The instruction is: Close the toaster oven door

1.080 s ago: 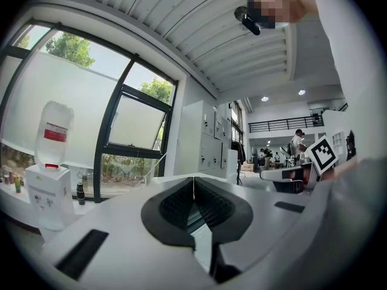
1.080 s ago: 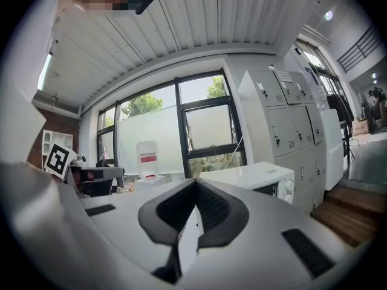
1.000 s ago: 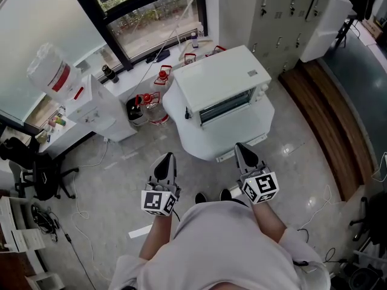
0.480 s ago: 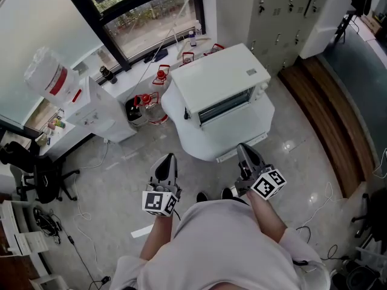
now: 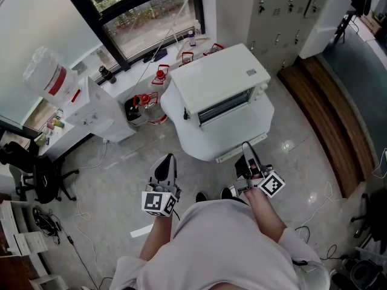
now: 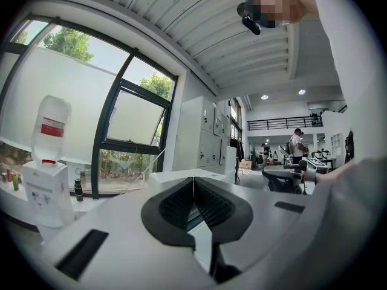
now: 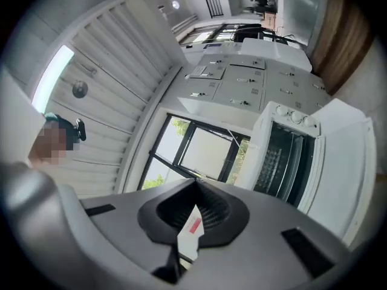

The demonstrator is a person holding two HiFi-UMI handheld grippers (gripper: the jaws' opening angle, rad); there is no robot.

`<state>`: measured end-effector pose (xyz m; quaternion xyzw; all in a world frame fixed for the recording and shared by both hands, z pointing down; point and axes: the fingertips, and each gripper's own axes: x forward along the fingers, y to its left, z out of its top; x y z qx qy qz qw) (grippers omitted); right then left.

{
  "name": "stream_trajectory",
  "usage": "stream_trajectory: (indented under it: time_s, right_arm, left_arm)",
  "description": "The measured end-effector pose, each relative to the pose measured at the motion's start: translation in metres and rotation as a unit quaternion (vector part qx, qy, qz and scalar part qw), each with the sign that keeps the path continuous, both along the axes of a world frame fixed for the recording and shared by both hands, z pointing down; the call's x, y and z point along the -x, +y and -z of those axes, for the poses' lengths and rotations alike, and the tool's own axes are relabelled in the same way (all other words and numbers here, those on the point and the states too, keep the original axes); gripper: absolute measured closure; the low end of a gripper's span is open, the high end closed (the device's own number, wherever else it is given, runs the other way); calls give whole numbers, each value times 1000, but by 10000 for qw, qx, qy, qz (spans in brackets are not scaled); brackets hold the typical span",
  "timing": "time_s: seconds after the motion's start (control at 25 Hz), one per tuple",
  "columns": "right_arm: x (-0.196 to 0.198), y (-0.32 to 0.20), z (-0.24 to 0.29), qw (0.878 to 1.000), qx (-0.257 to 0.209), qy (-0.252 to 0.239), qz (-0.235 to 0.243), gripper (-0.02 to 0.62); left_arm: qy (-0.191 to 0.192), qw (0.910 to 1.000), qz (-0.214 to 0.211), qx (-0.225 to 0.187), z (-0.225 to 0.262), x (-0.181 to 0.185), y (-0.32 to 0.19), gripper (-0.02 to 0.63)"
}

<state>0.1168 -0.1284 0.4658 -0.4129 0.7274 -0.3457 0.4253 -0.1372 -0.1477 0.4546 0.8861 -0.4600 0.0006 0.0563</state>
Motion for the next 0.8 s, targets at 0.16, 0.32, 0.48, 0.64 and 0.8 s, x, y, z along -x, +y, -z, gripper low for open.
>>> stream_trajectory:
  time_s: [0.16, 0.32, 0.48, 0.64, 0.8]
  right_arm:
    - [4, -1, 4, 9979, -167, -593, 197, 588]
    - [5, -1, 0, 9971, -101, -728, 206, 588]
    - [3, -1, -8, 9968, 29, -777, 183, 588]
    - [1, 0, -15, 9971, 76, -732, 177, 588]
    - [0, -1, -34, 9971, 208, -711, 186, 588]
  left_arm:
    - [-1, 10000, -13, 9, -2, 0, 0, 586]
    - [13, 10000, -18, 13, -2, -1, 0, 586]
    - [-2, 10000, -24, 34, -2, -1, 0, 586]
    - [-15, 10000, -20, 66, -3, -1, 1, 586]
    - [-26, 10000, -43, 72, -5, -2, -1, 586]
